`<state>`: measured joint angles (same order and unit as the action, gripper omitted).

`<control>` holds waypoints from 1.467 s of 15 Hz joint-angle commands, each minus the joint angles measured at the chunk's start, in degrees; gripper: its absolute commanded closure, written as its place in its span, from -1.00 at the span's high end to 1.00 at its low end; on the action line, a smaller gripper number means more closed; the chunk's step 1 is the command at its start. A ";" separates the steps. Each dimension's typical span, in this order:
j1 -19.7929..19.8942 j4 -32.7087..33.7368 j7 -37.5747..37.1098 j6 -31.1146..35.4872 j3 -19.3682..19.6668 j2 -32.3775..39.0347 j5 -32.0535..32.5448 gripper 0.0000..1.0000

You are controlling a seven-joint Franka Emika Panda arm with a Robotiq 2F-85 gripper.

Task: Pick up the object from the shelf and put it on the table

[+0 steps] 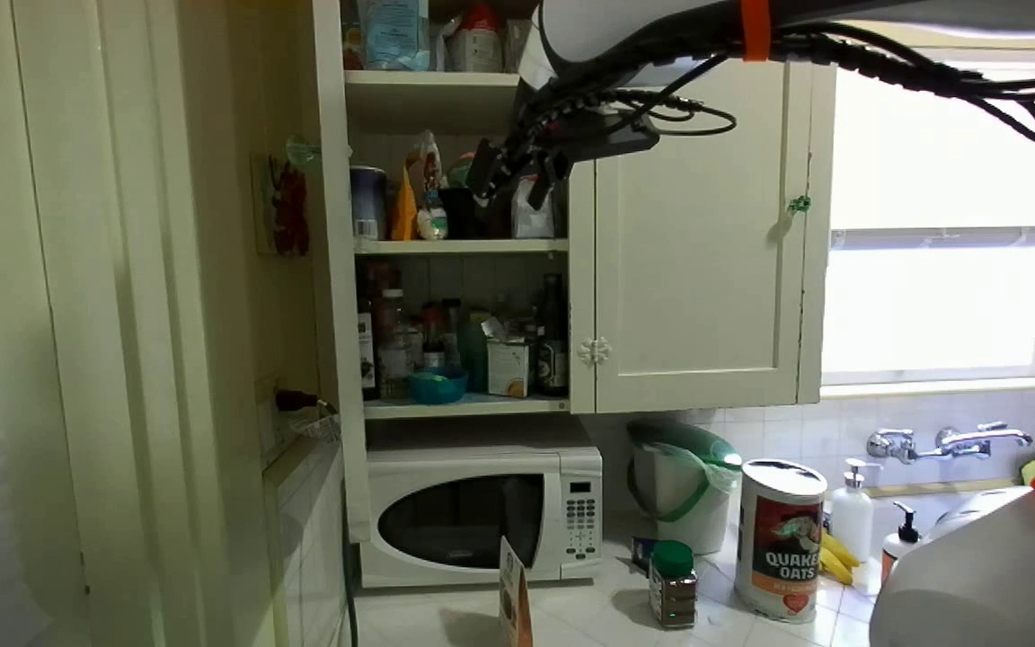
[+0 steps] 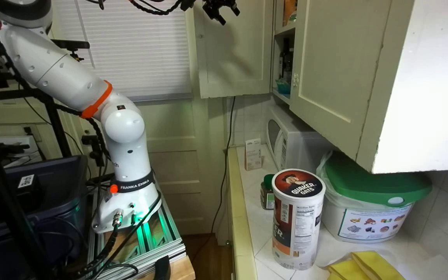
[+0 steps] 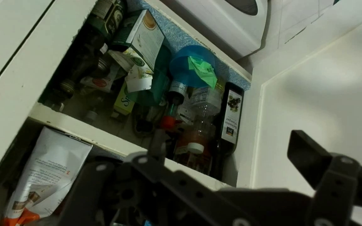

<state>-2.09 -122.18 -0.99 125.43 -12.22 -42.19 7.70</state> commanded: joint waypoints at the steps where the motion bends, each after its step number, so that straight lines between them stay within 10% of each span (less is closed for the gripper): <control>1: 1.50 2.52 -4.78 7.78 -0.31 5.68 0.88 1.00; 6: 7.48 10.07 -14.10 23.30 -4.18 16.65 4.05 1.00; 14: 18.48 31.33 -32.66 28.45 -15.82 34.45 20.50 1.00; 22: 17.51 46.85 -50.08 27.04 -20.00 49.36 42.90 0.24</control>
<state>16.85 -82.08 -45.07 153.73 -31.32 1.00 42.92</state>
